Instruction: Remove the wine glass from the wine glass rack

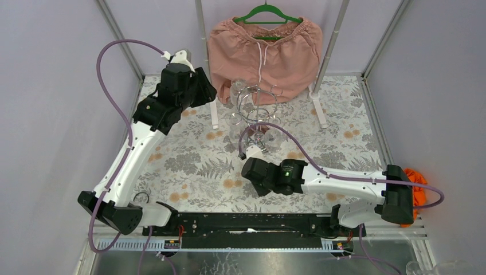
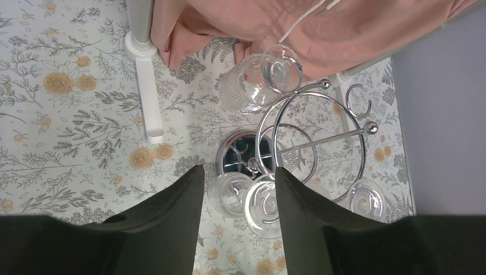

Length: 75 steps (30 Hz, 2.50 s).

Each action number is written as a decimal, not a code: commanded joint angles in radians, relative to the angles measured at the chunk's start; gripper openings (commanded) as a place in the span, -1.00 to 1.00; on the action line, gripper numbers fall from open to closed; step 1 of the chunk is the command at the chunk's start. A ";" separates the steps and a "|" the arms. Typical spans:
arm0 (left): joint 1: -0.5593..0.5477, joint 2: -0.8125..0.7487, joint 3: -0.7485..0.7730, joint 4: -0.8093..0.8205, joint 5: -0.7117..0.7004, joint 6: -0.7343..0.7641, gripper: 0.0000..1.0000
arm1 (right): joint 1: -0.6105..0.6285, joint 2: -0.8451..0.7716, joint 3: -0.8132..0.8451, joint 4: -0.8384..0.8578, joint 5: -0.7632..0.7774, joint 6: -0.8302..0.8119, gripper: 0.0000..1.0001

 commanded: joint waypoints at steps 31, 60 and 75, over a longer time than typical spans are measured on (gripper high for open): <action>0.041 0.015 -0.063 0.094 0.057 -0.002 0.11 | -0.136 0.165 0.020 0.101 -0.206 -0.149 -1.00; 0.051 -0.003 -0.093 0.093 0.071 0.001 0.13 | -0.021 0.074 0.356 -0.205 0.074 -0.105 -0.22; 0.160 0.037 -0.122 0.258 0.433 -0.083 0.15 | -0.022 -0.368 0.296 -0.075 0.477 -0.044 -0.04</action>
